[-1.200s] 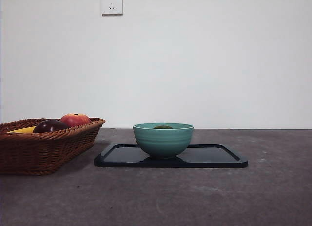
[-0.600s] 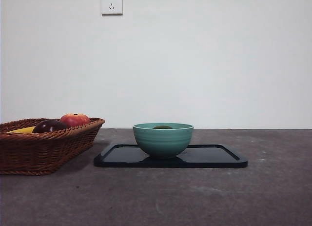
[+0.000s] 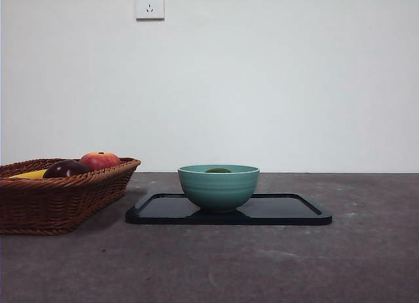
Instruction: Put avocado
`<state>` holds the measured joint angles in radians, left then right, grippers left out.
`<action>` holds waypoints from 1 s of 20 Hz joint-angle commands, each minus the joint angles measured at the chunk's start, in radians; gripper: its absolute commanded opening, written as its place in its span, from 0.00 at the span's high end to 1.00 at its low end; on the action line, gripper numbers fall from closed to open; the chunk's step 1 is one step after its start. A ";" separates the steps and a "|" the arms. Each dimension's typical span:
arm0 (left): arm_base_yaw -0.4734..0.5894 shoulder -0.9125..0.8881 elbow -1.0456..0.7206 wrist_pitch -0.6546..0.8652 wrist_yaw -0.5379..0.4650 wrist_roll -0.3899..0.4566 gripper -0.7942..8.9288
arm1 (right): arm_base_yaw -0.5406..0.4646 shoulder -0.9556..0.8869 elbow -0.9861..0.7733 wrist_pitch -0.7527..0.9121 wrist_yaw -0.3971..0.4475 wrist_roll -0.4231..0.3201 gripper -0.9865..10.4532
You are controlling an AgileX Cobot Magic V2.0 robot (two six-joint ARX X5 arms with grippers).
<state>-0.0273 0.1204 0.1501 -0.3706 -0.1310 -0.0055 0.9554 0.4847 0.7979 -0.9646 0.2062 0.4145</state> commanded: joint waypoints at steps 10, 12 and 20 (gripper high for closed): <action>0.049 -0.091 -0.100 0.078 0.143 -0.038 0.89 | 0.011 0.003 0.010 0.008 0.004 -0.011 0.90; 0.048 -0.092 -0.102 0.079 0.143 -0.036 0.89 | 0.011 0.003 0.010 0.008 0.004 -0.011 0.90; 0.032 -0.117 -0.139 0.181 0.167 -0.018 0.89 | 0.011 0.003 0.010 0.008 0.004 -0.011 0.90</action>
<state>0.0059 0.0051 0.0322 -0.1814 0.0296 -0.0387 0.9554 0.4847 0.7979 -0.9642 0.2081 0.4145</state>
